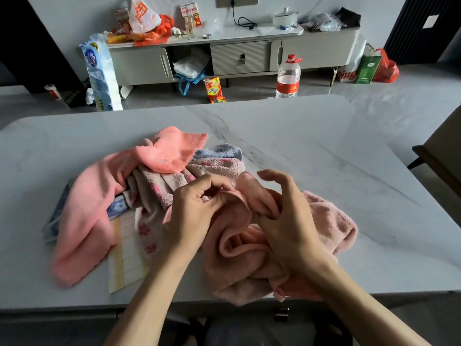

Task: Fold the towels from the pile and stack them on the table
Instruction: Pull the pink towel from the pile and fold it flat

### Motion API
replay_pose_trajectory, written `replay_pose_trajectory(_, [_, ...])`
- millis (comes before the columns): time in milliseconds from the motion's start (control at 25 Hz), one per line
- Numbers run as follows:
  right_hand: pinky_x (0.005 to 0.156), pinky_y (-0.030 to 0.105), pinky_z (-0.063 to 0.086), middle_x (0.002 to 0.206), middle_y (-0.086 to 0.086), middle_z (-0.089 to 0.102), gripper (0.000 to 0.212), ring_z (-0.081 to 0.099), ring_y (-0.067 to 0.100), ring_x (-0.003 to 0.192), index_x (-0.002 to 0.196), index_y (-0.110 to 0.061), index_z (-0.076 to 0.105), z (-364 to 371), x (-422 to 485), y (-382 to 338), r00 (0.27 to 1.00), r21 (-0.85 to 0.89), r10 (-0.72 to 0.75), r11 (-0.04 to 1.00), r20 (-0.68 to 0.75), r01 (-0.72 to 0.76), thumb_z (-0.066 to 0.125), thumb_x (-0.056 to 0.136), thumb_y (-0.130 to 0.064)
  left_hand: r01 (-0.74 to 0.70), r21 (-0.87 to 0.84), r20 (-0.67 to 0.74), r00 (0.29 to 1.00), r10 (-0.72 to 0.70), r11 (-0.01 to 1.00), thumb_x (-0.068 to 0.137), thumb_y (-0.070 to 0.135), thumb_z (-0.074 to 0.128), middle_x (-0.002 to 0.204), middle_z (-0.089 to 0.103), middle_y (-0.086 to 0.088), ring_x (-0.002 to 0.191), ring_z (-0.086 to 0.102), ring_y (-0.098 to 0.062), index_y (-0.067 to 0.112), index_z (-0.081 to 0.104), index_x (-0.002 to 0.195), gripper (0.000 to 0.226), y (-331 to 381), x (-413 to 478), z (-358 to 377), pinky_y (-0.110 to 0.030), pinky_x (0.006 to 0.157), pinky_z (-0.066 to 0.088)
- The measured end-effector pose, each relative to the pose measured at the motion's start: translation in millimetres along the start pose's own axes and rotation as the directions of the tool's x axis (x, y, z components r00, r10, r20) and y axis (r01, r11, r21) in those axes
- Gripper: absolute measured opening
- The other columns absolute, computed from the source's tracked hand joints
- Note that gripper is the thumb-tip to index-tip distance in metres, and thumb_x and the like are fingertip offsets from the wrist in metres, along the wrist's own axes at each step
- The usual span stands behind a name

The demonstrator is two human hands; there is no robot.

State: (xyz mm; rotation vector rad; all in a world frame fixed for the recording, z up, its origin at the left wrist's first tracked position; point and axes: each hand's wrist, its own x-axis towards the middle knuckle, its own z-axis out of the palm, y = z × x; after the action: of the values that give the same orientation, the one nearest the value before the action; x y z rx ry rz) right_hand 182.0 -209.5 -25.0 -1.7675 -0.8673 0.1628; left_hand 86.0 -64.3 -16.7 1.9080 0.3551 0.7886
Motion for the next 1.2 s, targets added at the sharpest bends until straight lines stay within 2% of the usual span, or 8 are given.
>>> replay_pose_trajectory(120, [0.079,0.028,0.053,0.102,-0.012,0.068,0.052,0.066,0.004,0.093,0.100,-0.028,0.058,-7.3,-1.3,0.7,1.000,0.057,-0.003,0.998,0.030,0.001,0.075,0.064,0.004,-0.115,0.061,0.048,0.993,0.112,0.991,0.079,-0.003,0.070,0.082,0.070,0.007,0.078,0.064,-0.003,0.025,0.070,0.081,0.028,-1.4,-0.4,-2.6,-0.012,0.070,0.047])
replay_pose_trajectory(360, [0.087,0.031,0.055,0.108,0.002,0.073,0.044,0.070,0.018,0.102,0.119,-0.019,0.057,-14.6,-3.3,-8.5,0.969,0.481,0.094,0.855,0.228,-0.196,0.075,0.081,-0.005,0.001,0.025,0.078,0.997,-0.003,1.000,0.079,-0.006,0.071,0.061,0.063,0.017,0.052,0.052,0.005,0.024,0.071,0.076,0.031,2.9,-5.4,0.9,-0.008,0.051,0.038])
replay_pose_trajectory(440, [0.078,0.024,0.055,0.098,-0.003,0.076,0.028,0.072,0.014,0.093,0.109,-0.018,0.063,-13.7,-5.1,-11.7,0.988,0.396,0.096,0.908,0.124,-0.138,0.069,0.087,-0.003,-0.028,0.018,0.094,0.995,0.027,0.999,0.079,-0.003,0.071,0.067,0.067,0.017,0.061,0.058,0.004,0.024,0.071,0.076,0.026,4.5,-4.3,0.9,-0.010,0.057,0.042])
replay_pose_trajectory(600, [0.071,0.024,0.053,0.090,-0.025,0.072,0.025,0.069,-0.002,0.082,0.097,-0.030,0.065,-6.2,-9.7,-12.9,0.996,-0.104,-0.031,0.994,-0.085,0.022,0.069,0.081,-0.011,-0.171,0.005,0.134,0.976,0.169,0.985,0.075,-0.004,0.074,0.099,0.066,0.001,0.096,0.062,-0.009,0.014,0.073,0.077,0.018,5.0,0.3,5.4,-0.017,0.083,0.045])
replay_pose_trajectory(680, [0.070,0.025,0.051,0.094,-0.024,0.069,0.028,0.068,-0.001,0.079,0.096,-0.031,0.061,-1.7,-10.5,-11.8,0.993,-0.134,-0.075,0.989,-0.092,0.062,0.067,0.076,-0.012,-0.122,-0.041,0.126,0.984,0.127,0.992,0.074,-0.005,0.074,0.106,0.067,0.001,0.104,0.062,-0.011,0.017,0.073,0.073,0.022,5.6,0.5,7.1,-0.020,0.086,0.046])
replay_pose_trajectory(800, [0.067,0.022,0.050,0.087,-0.020,0.070,0.027,0.066,0.000,0.075,0.087,-0.028,0.062,-1.0,-10.2,-8.7,0.992,-0.110,-0.068,0.992,-0.106,0.057,0.069,0.073,-0.005,-0.093,-0.125,0.163,0.980,0.113,0.988,0.073,0.001,0.076,0.095,0.069,0.001,0.091,0.067,-0.018,0.015,0.072,0.073,0.015,3.5,-1.6,7.0,-0.036,0.081,0.053])
replay_pose_trajectory(1000, [0.062,0.012,0.043,0.076,-0.010,0.067,0.023,0.058,0.001,0.067,0.076,-0.017,0.065,-4.2,-6.2,-7.5,0.982,-0.141,-0.163,0.979,-0.094,0.149,0.069,0.067,0.004,-0.145,-0.065,0.198,0.968,0.155,0.987,0.073,-0.001,0.077,0.092,0.063,0.001,0.088,0.066,-0.016,0.011,0.072,0.074,0.013,8.0,1.1,5.9,-0.025,0.081,0.049])
replay_pose_trajectory(1200, [0.060,0.008,0.036,0.073,-0.010,0.064,0.023,0.053,0.001,0.063,0.073,-0.018,0.066,-7.4,-7.2,-9.4,0.980,-0.125,-0.167,0.980,-0.112,0.153,0.071,0.067,0.004,-0.059,-0.106,0.197,0.977,0.079,0.993,0.073,0.009,0.077,0.090,0.074,0.003,0.083,0.071,-0.018,0.021,0.072,0.075,0.013,13.0,-3.3,5.4,-0.032,0.077,0.054])
